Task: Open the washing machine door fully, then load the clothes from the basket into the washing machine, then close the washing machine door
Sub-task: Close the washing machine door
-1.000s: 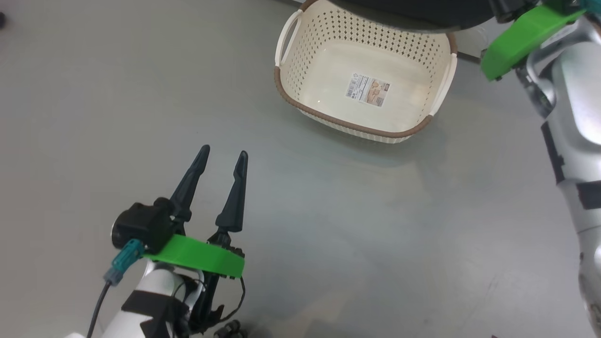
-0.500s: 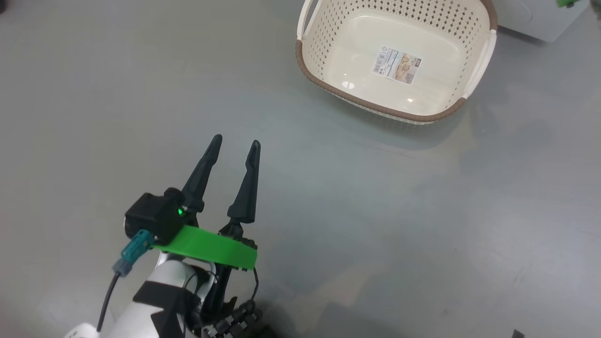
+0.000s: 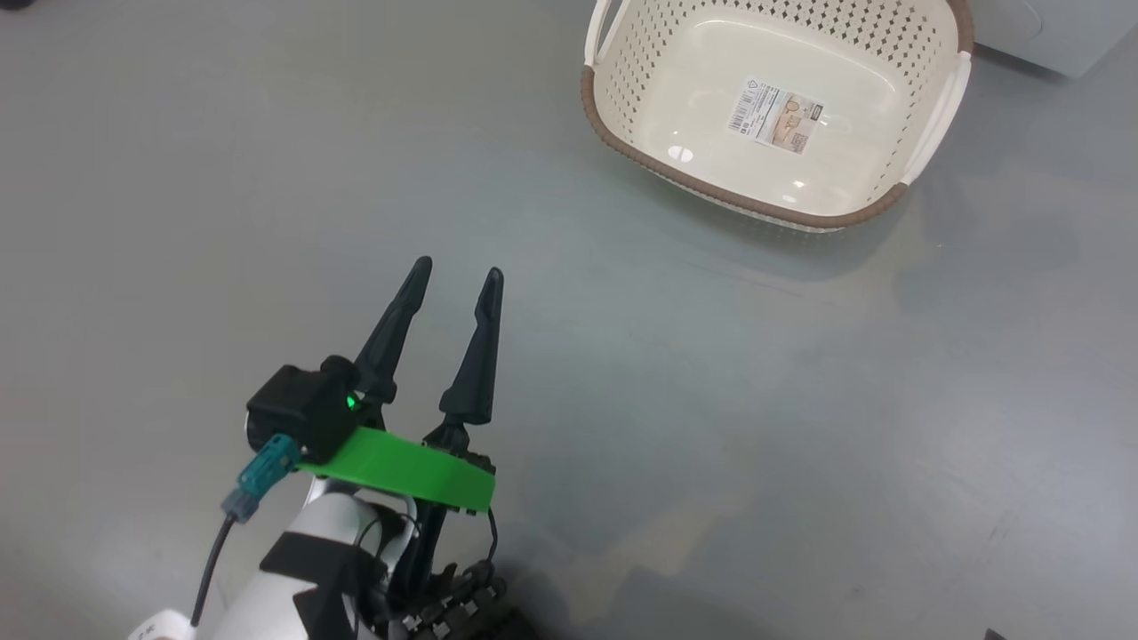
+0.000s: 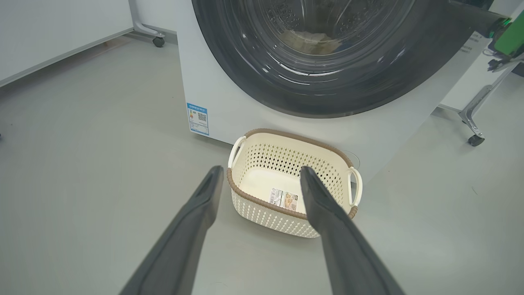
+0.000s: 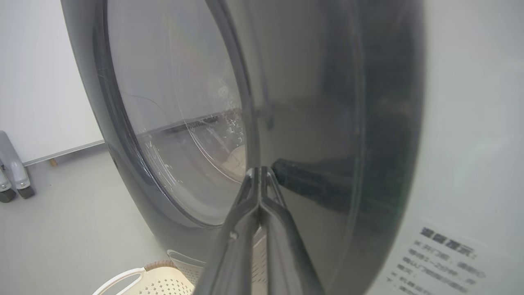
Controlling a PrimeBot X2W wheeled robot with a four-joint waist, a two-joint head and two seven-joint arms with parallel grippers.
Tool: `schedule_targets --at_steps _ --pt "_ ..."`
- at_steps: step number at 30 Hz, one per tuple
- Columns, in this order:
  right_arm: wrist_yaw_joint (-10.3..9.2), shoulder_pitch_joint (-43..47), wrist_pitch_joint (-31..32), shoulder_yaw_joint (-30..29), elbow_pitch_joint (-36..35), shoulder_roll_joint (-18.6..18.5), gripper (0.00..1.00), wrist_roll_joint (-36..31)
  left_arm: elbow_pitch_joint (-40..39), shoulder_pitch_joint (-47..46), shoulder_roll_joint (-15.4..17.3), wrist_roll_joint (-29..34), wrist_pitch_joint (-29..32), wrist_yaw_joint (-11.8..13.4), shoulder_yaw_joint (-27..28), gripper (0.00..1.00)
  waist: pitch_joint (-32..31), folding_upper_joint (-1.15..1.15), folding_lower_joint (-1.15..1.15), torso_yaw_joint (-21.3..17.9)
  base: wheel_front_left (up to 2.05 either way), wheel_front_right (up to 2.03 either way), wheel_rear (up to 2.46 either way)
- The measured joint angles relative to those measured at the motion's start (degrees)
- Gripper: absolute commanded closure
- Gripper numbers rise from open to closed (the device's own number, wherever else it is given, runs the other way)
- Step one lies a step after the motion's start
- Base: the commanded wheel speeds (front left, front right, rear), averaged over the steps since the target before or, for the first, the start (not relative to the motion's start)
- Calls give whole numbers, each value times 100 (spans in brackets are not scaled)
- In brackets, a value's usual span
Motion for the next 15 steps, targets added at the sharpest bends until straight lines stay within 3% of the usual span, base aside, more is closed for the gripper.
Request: schedule_targets --at_steps 15 --pt "7 40 -7 -188 -25 225 100 -283 79 -77 -4 0 0 0 36 0 -194 0 1 -148 0 0 0"
